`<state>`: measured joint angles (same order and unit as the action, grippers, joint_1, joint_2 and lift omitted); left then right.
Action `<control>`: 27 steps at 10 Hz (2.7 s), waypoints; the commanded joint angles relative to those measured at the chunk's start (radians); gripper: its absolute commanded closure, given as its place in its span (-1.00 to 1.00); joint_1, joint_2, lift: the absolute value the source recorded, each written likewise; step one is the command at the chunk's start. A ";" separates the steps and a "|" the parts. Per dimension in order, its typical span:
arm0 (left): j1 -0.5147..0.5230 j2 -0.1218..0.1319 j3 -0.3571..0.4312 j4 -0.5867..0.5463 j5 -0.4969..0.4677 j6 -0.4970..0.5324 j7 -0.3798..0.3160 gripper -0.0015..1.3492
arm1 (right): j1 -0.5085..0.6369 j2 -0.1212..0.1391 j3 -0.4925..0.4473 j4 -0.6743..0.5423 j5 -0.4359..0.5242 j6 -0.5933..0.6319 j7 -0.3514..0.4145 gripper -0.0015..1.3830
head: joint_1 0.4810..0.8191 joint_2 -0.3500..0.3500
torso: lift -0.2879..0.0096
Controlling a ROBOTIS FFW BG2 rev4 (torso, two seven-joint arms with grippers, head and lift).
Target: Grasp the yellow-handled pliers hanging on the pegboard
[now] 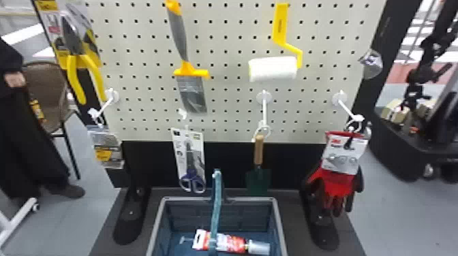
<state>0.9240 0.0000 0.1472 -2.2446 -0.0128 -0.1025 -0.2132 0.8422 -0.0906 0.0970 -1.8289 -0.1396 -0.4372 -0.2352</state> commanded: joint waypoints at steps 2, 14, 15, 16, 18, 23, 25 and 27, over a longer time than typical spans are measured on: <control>0.000 -0.003 0.000 0.000 -0.001 0.001 0.000 -0.67 | 0.000 0.000 0.001 0.002 0.000 0.000 -0.001 -0.63 | -0.60 0.00 | 0.26; -0.475 -0.003 0.282 -0.113 -0.055 0.294 -0.336 -0.67 | -0.004 -0.003 0.001 0.006 0.002 0.000 0.000 -0.63 | -0.60 0.00 | 0.26; -0.541 0.012 0.302 -0.110 -0.052 0.336 -0.373 -0.67 | -0.004 -0.003 0.001 0.009 0.002 0.002 0.000 -0.63 | -0.60 0.00 | 0.26; -0.608 0.063 0.296 -0.101 -0.012 0.374 -0.376 -0.67 | -0.004 -0.003 0.001 0.009 0.002 0.002 0.000 -0.63 | -0.60 0.00 | 0.26; -0.747 0.149 0.279 0.010 0.136 0.394 -0.390 -0.66 | -0.015 -0.003 0.001 0.011 0.006 0.006 0.000 -0.63 | -0.60 0.00 | 0.26; -1.067 0.348 0.290 0.147 0.390 0.645 -0.496 -0.66 | -0.038 0.000 0.003 0.021 0.014 0.006 0.000 -0.63 | -0.60 0.00 | 0.26; -1.168 0.430 0.265 0.285 0.554 0.730 -0.585 -0.66 | -0.038 0.003 0.003 0.021 0.017 0.009 0.000 -0.63 | -0.60 0.00 | 0.26; -1.276 0.476 0.230 0.390 0.533 0.822 -0.749 -0.67 | -0.043 0.005 0.003 0.026 0.018 0.009 0.000 -0.63 | -0.60 0.00 | 0.26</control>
<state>-0.3155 0.4609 0.3857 -1.8734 0.5561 0.6883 -0.9505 0.8007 -0.0867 0.0997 -1.8041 -0.1219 -0.4280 -0.2347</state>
